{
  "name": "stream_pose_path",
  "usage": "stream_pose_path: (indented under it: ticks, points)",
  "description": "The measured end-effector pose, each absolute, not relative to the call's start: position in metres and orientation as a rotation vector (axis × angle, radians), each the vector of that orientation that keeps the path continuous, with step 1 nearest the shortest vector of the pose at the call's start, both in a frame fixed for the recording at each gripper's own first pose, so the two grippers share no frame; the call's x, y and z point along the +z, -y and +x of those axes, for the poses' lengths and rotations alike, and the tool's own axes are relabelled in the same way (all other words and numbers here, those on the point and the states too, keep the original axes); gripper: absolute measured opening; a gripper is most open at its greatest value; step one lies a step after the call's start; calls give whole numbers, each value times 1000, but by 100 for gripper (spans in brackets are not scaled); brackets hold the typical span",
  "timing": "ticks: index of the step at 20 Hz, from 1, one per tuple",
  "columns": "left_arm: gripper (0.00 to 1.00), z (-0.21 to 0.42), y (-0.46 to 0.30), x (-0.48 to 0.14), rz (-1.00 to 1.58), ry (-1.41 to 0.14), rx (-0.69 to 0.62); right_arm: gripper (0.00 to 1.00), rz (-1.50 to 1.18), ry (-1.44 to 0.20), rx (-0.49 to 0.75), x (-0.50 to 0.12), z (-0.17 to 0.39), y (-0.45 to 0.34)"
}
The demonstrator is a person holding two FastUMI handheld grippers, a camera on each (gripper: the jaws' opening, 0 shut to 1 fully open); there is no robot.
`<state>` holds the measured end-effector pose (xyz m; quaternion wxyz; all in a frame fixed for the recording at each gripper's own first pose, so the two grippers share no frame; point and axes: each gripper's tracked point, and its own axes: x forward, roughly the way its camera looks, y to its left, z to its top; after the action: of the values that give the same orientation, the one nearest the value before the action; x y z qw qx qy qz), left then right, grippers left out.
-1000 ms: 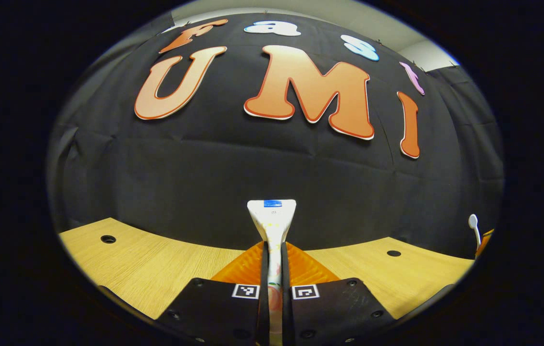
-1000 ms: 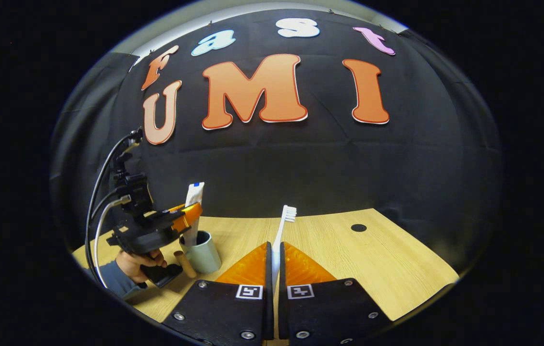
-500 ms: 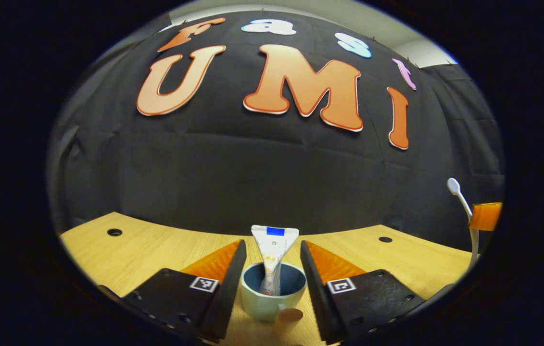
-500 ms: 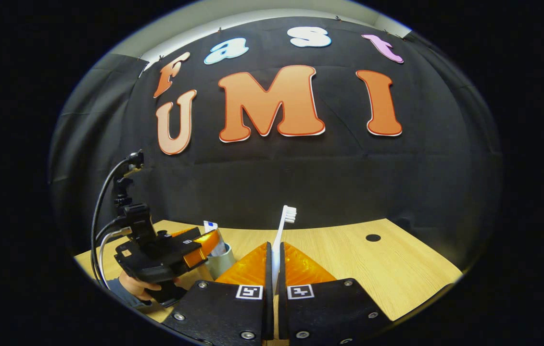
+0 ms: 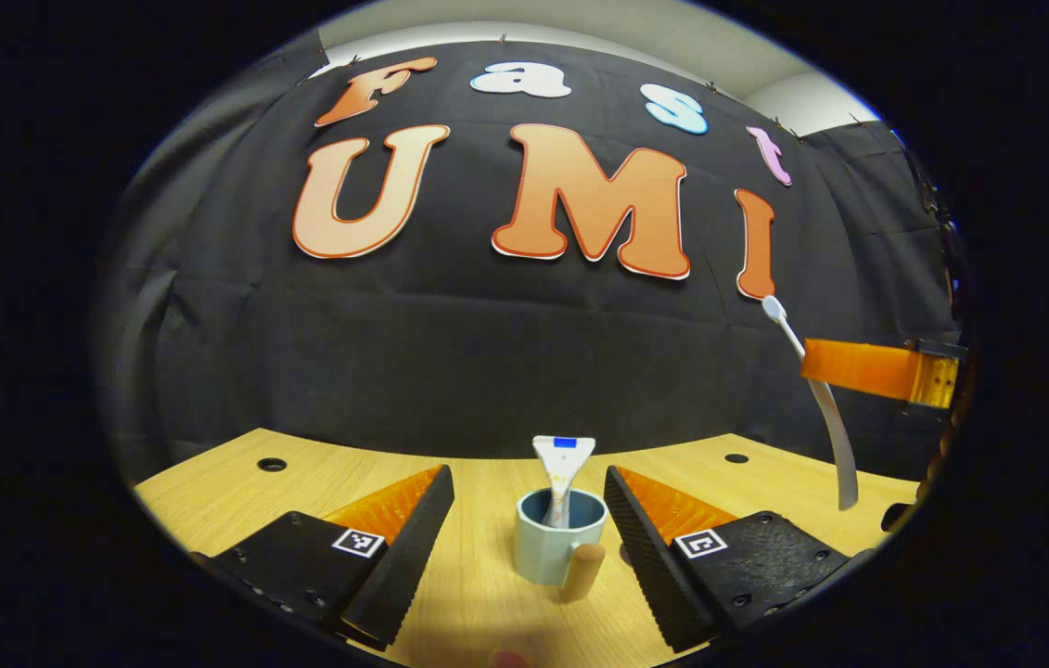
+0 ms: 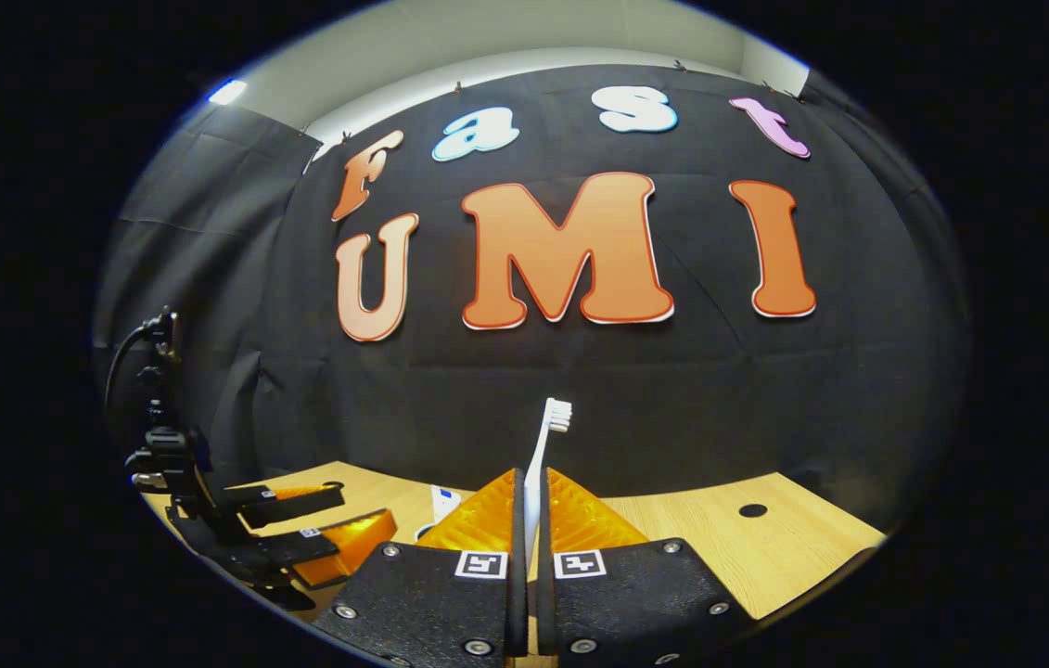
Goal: Put the toothbrush and toothpaste on the desktop into the cup, then pick up the cup and place it on the coaster on the desktop.
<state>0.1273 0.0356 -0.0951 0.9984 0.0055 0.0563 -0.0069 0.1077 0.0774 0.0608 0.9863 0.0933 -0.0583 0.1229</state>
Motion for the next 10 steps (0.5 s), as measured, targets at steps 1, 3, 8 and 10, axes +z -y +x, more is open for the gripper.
stream_pose_path:
  ticks: [1,3,8,10]
  points:
    - [98,120,-43,-94,16,-111,-1,4,192,146,256,67,112,-83]
    - [98,109,-53,-94,15,-112,14,4,200,194,275,76,119,-96]
    - [98,78,-70,-91,-19,-105,15,4,252,260,343,83,140,-129]
    - [98,67,-82,-86,-2,-98,44,4,284,293,366,89,146,-138]
